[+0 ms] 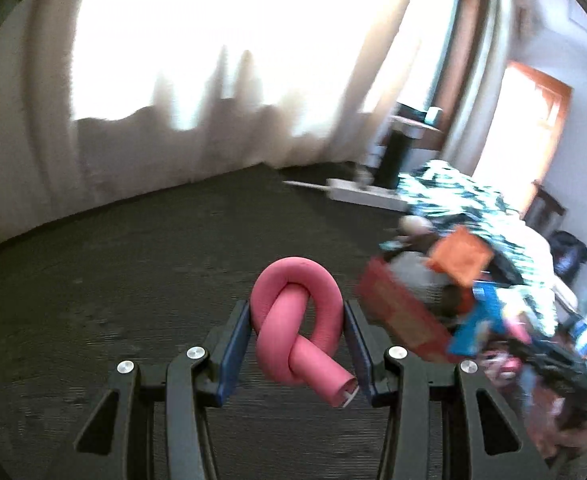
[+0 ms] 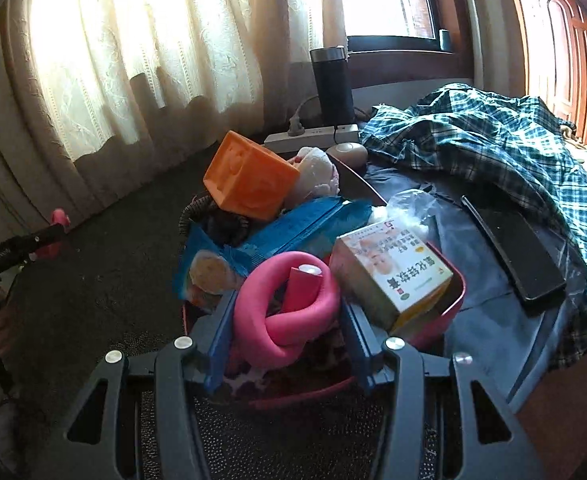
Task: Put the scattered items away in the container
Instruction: 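Carry the pink foam toy to the red box and release it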
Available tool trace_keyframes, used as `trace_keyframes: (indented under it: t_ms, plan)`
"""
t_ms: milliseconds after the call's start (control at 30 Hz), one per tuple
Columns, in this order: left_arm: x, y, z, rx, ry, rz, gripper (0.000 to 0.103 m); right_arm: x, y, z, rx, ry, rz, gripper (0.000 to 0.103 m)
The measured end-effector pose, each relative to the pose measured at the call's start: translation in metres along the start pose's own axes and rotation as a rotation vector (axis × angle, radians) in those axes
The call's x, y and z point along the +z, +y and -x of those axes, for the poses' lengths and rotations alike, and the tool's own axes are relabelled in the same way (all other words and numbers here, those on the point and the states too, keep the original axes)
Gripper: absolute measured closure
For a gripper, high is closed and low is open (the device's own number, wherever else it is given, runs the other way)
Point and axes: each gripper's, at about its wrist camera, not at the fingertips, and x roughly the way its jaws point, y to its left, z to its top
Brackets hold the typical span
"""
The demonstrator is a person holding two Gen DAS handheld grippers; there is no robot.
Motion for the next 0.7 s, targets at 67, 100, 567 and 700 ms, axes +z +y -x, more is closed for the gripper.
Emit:
trace_keyframes:
  t_ms: [67,100,567,700]
  plan:
    - [0.003,-0.020,-0.001,-0.051,0.007,-0.017,0.055,-0.001,-0.005,0.000,0.018,-0.009,-0.017,0.048]
    - [0.005,-0.033,-0.002,-0.079,0.011,-0.030,0.055,-0.001,-0.007,0.000,0.027,-0.014,-0.026,0.045]
    - [0.012,-0.168,-0.068,-0.238,0.136,-0.180,0.055,-0.001,-0.043,0.067,0.072,-0.241,-0.068,0.022]
    - [0.010,-0.184,-0.090,-0.207,0.165,-0.212,0.055,-0.003,-0.057,0.068,0.075,-0.250,-0.105,0.022]
